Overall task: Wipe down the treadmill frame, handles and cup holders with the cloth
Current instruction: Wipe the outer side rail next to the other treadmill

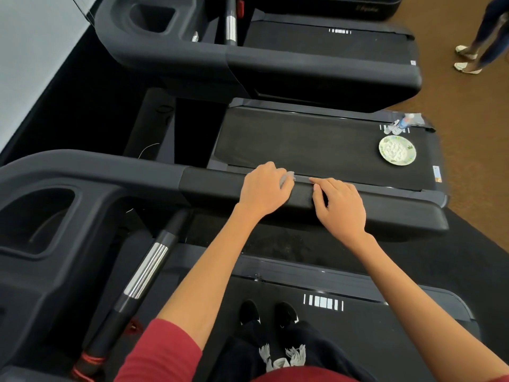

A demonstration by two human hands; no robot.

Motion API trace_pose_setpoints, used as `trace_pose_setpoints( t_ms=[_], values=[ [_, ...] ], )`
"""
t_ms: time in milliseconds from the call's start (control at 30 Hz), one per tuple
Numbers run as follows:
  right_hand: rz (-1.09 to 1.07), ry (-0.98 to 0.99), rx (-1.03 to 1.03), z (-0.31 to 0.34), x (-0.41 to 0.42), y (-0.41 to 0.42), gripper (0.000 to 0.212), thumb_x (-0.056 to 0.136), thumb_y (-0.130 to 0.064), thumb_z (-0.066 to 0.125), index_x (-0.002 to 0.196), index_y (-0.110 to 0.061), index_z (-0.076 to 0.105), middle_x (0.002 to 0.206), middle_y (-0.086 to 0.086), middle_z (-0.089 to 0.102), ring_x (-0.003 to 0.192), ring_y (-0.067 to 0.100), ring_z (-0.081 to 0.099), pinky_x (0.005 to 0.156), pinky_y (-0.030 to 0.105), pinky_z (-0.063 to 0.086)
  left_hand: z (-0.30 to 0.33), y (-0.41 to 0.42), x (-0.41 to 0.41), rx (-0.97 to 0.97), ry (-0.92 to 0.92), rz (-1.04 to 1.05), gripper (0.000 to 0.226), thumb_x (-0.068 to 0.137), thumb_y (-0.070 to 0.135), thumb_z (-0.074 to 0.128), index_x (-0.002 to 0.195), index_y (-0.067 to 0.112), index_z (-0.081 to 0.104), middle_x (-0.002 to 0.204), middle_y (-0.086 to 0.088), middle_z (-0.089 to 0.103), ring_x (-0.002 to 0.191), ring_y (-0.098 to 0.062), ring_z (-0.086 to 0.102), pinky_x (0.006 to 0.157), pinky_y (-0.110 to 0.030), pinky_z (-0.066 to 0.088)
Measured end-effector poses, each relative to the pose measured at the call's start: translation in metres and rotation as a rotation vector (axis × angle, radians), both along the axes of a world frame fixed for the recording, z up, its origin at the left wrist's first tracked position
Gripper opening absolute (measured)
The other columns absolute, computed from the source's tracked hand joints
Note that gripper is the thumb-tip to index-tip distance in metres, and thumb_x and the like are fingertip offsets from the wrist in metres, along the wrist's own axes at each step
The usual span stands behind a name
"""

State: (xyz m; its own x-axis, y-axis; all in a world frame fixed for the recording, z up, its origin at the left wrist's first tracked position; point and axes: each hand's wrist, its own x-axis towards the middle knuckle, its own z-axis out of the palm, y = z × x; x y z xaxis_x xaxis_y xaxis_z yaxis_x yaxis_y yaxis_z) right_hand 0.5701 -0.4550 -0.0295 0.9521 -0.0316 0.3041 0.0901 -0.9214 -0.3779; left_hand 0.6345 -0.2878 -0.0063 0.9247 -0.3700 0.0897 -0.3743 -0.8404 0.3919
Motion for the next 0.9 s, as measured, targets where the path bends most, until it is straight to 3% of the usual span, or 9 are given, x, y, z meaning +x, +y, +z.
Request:
trace_pose_setpoints(
  t_ms=[67, 133, 167, 233, 300, 367, 500, 633, 900],
  values=[
    [-0.009, 0.042, 0.056, 0.003, 0.002, 0.002, 0.044, 0.098, -0.031, 0.032, 0.122, -0.011, 0.064, 0.103, 0.002, 0.072, 0.096, 0.022, 0.066, 0.089, 0.037, 0.044, -0.003, -0.009, -0.013, -0.055, -0.036, -0.021, 0.042, 0.096, 0.037, 0.033, 0.096, 0.012, 0.067, 0.087, -0.006, 0.058, 0.079, -0.021, 0.054, 0.062, -0.029, 0.041],
    [0.004, 0.072, 0.168, 0.009, 0.003, 0.007, 0.049, 0.1, -0.036, 0.026, 0.131, -0.012, 0.057, 0.119, 0.003, 0.067, 0.11, 0.018, 0.061, 0.095, 0.036, 0.043, -0.001, -0.019, -0.026, -0.149, -0.012, -0.051, 0.049, 0.096, 0.036, 0.024, 0.133, 0.018, 0.052, 0.103, -0.006, 0.06, 0.094, -0.021, 0.054, 0.088, -0.035, 0.043],
    [0.026, 0.069, 0.243, 0.011, 0.004, 0.011, 0.051, 0.101, -0.037, 0.025, 0.134, -0.012, 0.054, 0.126, 0.003, 0.063, 0.116, 0.017, 0.057, 0.099, 0.035, 0.042, -0.001, -0.023, -0.03, -0.214, 0.017, -0.054, 0.051, 0.098, 0.032, 0.02, 0.144, 0.018, 0.036, 0.106, -0.002, 0.059, 0.1, -0.018, 0.052, 0.104, -0.039, 0.033],
    [0.094, 0.054, 0.385, 0.015, 0.005, 0.023, 0.05, 0.102, -0.036, 0.026, 0.137, -0.01, 0.05, 0.136, 0.005, 0.055, 0.127, 0.015, 0.049, 0.107, 0.035, 0.039, 0.002, -0.026, -0.035, -0.395, 0.116, -0.01, 0.052, 0.102, 0.028, 0.018, 0.151, 0.019, 0.006, 0.106, 0.004, 0.057, 0.108, -0.009, 0.05, 0.118, -0.043, 0.006],
    [0.195, 0.065, 0.442, 0.016, 0.003, 0.036, 0.047, 0.102, -0.034, 0.031, 0.139, -0.011, 0.047, 0.138, 0.003, 0.054, 0.127, 0.013, 0.047, 0.108, 0.037, 0.038, 0.003, -0.021, -0.035, -0.595, 0.25, 0.024, 0.052, 0.104, 0.031, 0.014, 0.149, 0.027, -0.012, 0.116, 0.002, 0.061, 0.122, 0.003, 0.043, 0.118, -0.037, -0.011],
    [0.278, 0.074, 0.365, 0.013, 0.001, 0.046, 0.05, 0.098, -0.035, 0.041, 0.142, -0.011, 0.041, 0.139, 0.002, 0.051, 0.128, 0.014, 0.046, 0.108, 0.041, 0.037, 0.001, -0.008, -0.035, -0.666, 0.308, 0.023, 0.051, 0.104, 0.035, 0.009, 0.149, 0.03, -0.014, 0.129, 0.0, 0.059, 0.13, 0.011, 0.031, 0.116, -0.033, -0.017],
    [0.294, 0.054, 0.059, 0.004, 0.001, 0.055, 0.076, 0.089, -0.054, 0.054, 0.146, -0.008, 0.033, 0.146, 0.006, 0.042, 0.137, 0.021, 0.036, 0.117, 0.041, 0.021, -0.001, 0.029, -0.04, -0.479, 0.17, 0.067, 0.048, 0.104, 0.031, 0.017, 0.151, 0.021, 0.012, 0.14, 0.005, 0.049, 0.137, 0.0, 0.029, 0.117, -0.035, -0.014],
    [0.311, 0.019, -0.101, 0.003, 0.009, 0.066, 0.069, 0.094, -0.057, 0.045, 0.142, -0.007, 0.036, 0.138, 0.01, 0.046, 0.13, 0.027, 0.042, 0.115, 0.045, 0.027, -0.013, 0.072, -0.044, -0.169, -0.041, 0.222, 0.049, 0.102, 0.033, 0.016, 0.146, 0.017, 0.031, 0.149, -0.002, 0.038, 0.144, -0.016, 0.019, 0.117, -0.041, -0.006],
    [0.374, 0.017, -0.112, 0.002, 0.026, 0.104, 0.054, 0.097, -0.04, 0.046, 0.139, -0.006, 0.039, 0.129, 0.014, 0.047, 0.123, 0.032, 0.045, 0.109, 0.048, 0.034, -0.022, 0.124, -0.043, 0.076, -0.101, 0.363, 0.051, 0.1, 0.04, 0.014, 0.147, 0.026, 0.029, 0.155, -0.005, 0.025, 0.146, -0.024, 0.009, 0.115, -0.05, -0.002]
  ],
)
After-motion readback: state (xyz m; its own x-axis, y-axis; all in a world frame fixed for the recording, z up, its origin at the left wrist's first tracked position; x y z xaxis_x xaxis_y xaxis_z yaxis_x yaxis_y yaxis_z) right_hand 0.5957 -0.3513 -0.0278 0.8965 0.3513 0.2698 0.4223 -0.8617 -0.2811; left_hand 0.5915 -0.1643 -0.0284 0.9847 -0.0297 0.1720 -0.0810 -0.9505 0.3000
